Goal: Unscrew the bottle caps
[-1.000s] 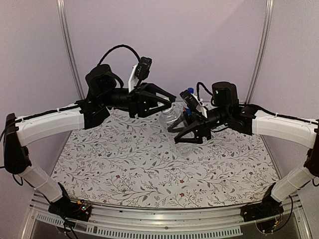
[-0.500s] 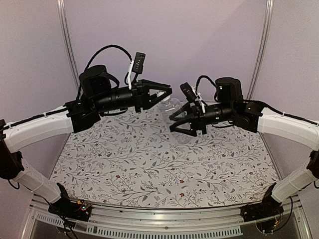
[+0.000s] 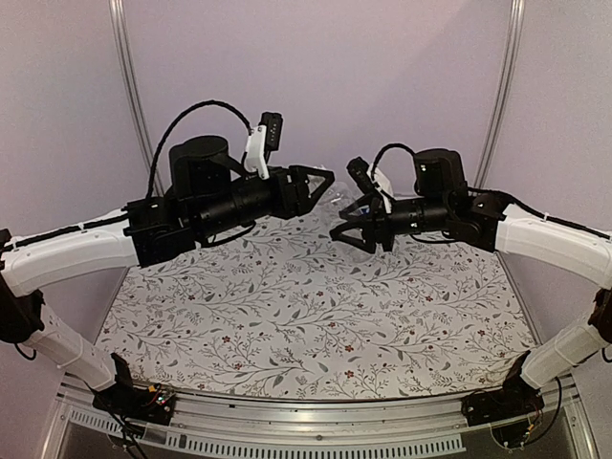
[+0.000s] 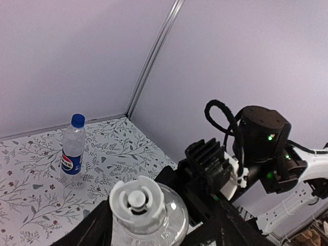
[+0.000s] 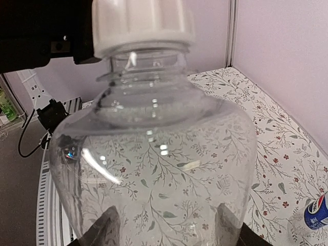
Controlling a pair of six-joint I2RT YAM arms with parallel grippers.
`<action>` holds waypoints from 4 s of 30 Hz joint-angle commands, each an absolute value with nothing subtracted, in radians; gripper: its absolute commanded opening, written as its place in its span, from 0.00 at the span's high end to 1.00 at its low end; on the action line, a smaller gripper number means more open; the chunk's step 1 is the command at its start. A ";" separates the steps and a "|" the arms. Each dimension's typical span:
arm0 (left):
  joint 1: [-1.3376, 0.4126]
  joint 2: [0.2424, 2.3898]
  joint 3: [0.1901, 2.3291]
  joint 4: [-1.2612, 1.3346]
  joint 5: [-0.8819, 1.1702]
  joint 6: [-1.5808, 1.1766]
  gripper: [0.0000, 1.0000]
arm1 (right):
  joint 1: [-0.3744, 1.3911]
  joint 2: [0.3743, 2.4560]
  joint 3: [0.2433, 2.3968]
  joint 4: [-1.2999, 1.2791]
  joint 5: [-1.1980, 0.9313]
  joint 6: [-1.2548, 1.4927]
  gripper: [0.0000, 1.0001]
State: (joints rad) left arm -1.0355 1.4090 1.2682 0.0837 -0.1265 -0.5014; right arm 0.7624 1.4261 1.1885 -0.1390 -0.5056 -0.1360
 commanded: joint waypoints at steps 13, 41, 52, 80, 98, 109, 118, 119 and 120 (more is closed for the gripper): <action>-0.895 1.292 1.148 0.252 0.293 -0.403 0.13 | 0.752 1.383 1.170 -0.123 -0.730 -0.155 0.40; -0.812 1.523 1.244 0.531 0.982 -0.426 0.30 | 0.753 1.479 1.200 -0.083 -1.112 -0.126 0.38; -0.815 1.523 1.233 0.535 0.978 -0.424 0.49 | 0.753 1.480 1.195 -0.086 -1.097 -0.123 0.38; -1.043 1.414 1.313 0.025 -0.225 -0.518 0.88 | 0.752 1.415 1.183 -0.105 -0.522 -0.109 0.40; -0.967 1.333 1.220 0.160 0.031 -0.467 0.16 | 0.753 1.396 1.125 -0.103 -0.683 -0.145 0.40; -0.820 1.270 1.133 0.314 0.635 -0.322 0.04 | 0.753 1.418 1.159 -0.129 -0.999 -0.174 0.39; -0.793 1.356 1.170 0.417 0.897 -0.282 0.12 | 0.753 1.472 1.223 -0.192 -1.170 -0.217 0.38; -0.793 1.373 1.183 0.424 0.920 -0.285 0.14 | 0.753 1.482 1.229 -0.200 -1.180 -0.221 0.38; -0.793 1.387 1.195 0.434 0.940 -0.290 0.15 | 0.753 1.489 1.232 -0.205 -1.190 -0.227 0.38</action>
